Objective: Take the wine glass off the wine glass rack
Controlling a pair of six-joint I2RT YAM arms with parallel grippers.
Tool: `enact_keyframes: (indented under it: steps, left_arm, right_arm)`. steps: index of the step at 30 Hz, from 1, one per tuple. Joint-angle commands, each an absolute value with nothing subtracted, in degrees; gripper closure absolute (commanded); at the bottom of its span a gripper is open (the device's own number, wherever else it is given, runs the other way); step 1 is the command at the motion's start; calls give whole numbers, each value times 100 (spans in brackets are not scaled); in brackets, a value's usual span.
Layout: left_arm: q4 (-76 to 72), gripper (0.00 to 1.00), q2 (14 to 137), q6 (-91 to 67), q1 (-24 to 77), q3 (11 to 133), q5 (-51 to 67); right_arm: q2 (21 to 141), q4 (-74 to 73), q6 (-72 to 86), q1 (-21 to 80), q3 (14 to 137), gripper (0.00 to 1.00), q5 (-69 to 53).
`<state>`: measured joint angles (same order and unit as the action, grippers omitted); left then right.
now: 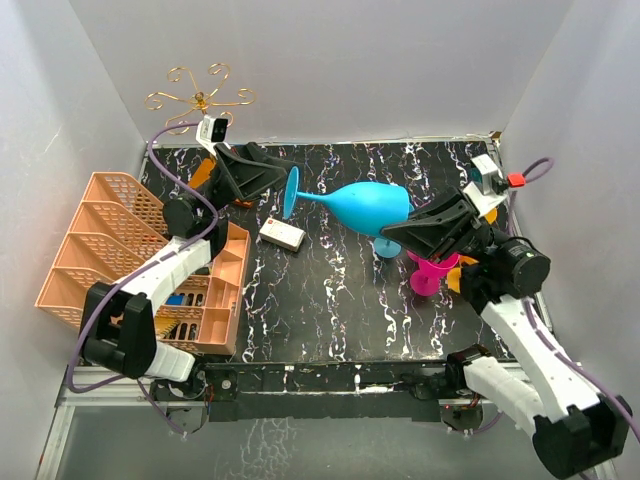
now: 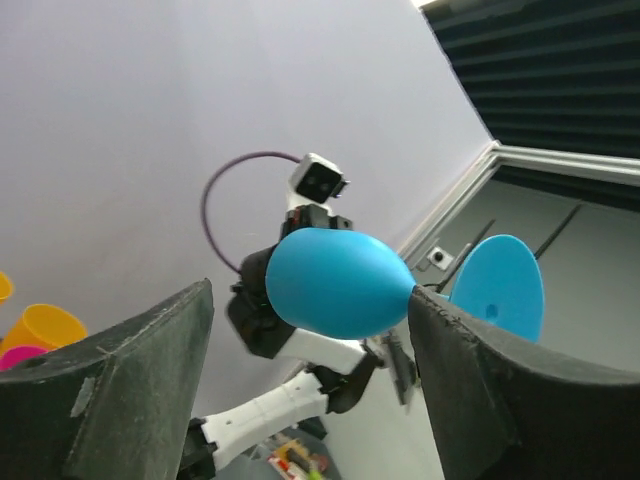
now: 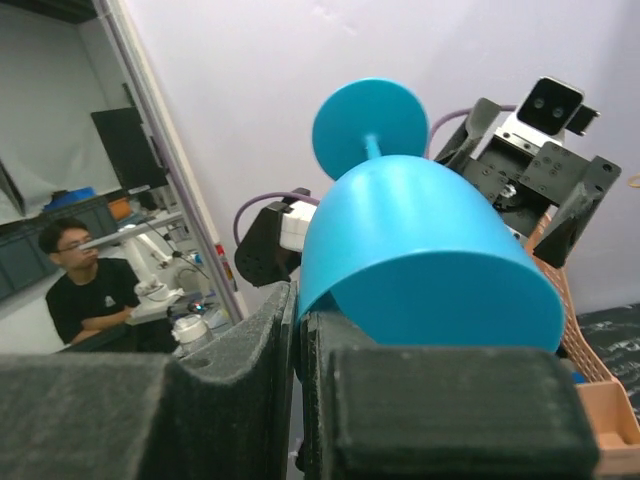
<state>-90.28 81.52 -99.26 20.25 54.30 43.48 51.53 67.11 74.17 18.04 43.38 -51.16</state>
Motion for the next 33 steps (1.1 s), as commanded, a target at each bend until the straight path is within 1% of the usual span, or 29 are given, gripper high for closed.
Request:
enact_keyframes:
  steps: [1, 4, 7, 10, 14, 18, 24, 26, 30, 33]
  left_arm:
    - [-8542, 21, 7641, -8900, 2001, 5380, 4466]
    - [-7698, 20, 7482, -8336, 1958, 5295, 4368]
    - [-6872, 15, 7348, -7783, 1891, 5217, 4187]
    - [-6020, 14, 7348, -7356, 1839, 5322, 4095]
    - [-5301, 13, 7436, -6972, 1741, 5499, 3988]
    - [-5082, 13, 7518, -6833, 1630, 5592, 3977]
    - [-4422, 13, 7352, -6431, 1539, 5650, 3943]
    - [-4312, 13, 7265, -6368, 1521, 5590, 3939]
    - [-4091, 13, 7075, -6170, 1502, 5512, 3935]
    - [-3880, 13, 6965, -5994, 1500, 5481, 3889]
  right_arm:
    - [4347, 3966, 5259, 1828, 4578, 92, -4783]
    - [3808, 2244, 4117, 1828, 4685, 92, -4321]
    - [3274, 569, 3371, 1828, 4760, 92, -3383]
    - [2752, -318, 2813, 1828, 4731, 92, -2886]
    - [2529, -1462, 2061, 1827, 4869, 92, -2732]
    - [2823, -2577, 1262, 1856, 5238, 92, -3291]
    - [3325, -3439, 1022, 2162, 5387, 92, -3900]
    - [3575, -3797, 955, 2328, 5445, 92, -3811]
    - [4111, -4618, 848, 2594, 5707, 92, -3043]
    - [4549, -4889, 913, 2681, 5961, 92, -2803]
